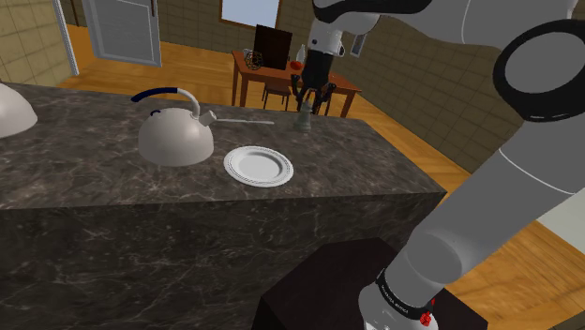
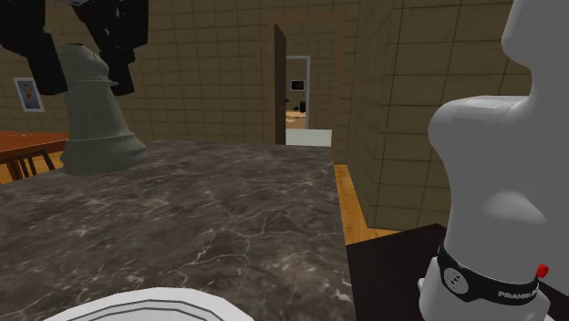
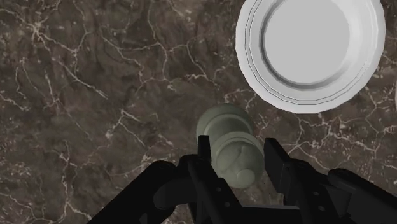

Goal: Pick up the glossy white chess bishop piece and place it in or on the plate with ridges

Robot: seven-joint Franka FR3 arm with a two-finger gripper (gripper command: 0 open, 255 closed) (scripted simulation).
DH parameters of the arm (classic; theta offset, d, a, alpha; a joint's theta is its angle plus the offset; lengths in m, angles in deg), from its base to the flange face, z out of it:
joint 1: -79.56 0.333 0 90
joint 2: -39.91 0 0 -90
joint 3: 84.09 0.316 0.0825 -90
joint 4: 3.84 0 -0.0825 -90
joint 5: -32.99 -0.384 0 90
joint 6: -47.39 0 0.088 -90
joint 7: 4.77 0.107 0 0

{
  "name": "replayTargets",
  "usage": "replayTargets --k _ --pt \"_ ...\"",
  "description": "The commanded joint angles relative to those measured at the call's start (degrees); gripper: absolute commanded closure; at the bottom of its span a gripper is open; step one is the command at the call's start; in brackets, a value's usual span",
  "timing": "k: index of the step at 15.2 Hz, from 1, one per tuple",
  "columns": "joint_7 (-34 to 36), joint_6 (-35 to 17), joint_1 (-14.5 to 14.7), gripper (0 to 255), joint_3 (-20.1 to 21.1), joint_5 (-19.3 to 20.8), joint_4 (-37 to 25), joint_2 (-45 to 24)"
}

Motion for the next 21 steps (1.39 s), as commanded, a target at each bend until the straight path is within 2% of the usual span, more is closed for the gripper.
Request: replayTargets --k 1,12,21 --pt "2.75 -0.1 1.23 255 1.5 -0.51 0.76 0.95" --pt "17.79 -1.12 7.99 255 10.22 -3.5 1.16 2.32" --pt "16.93 -7.98 8.08 255 10.41 -3.68 8.19 2.43"
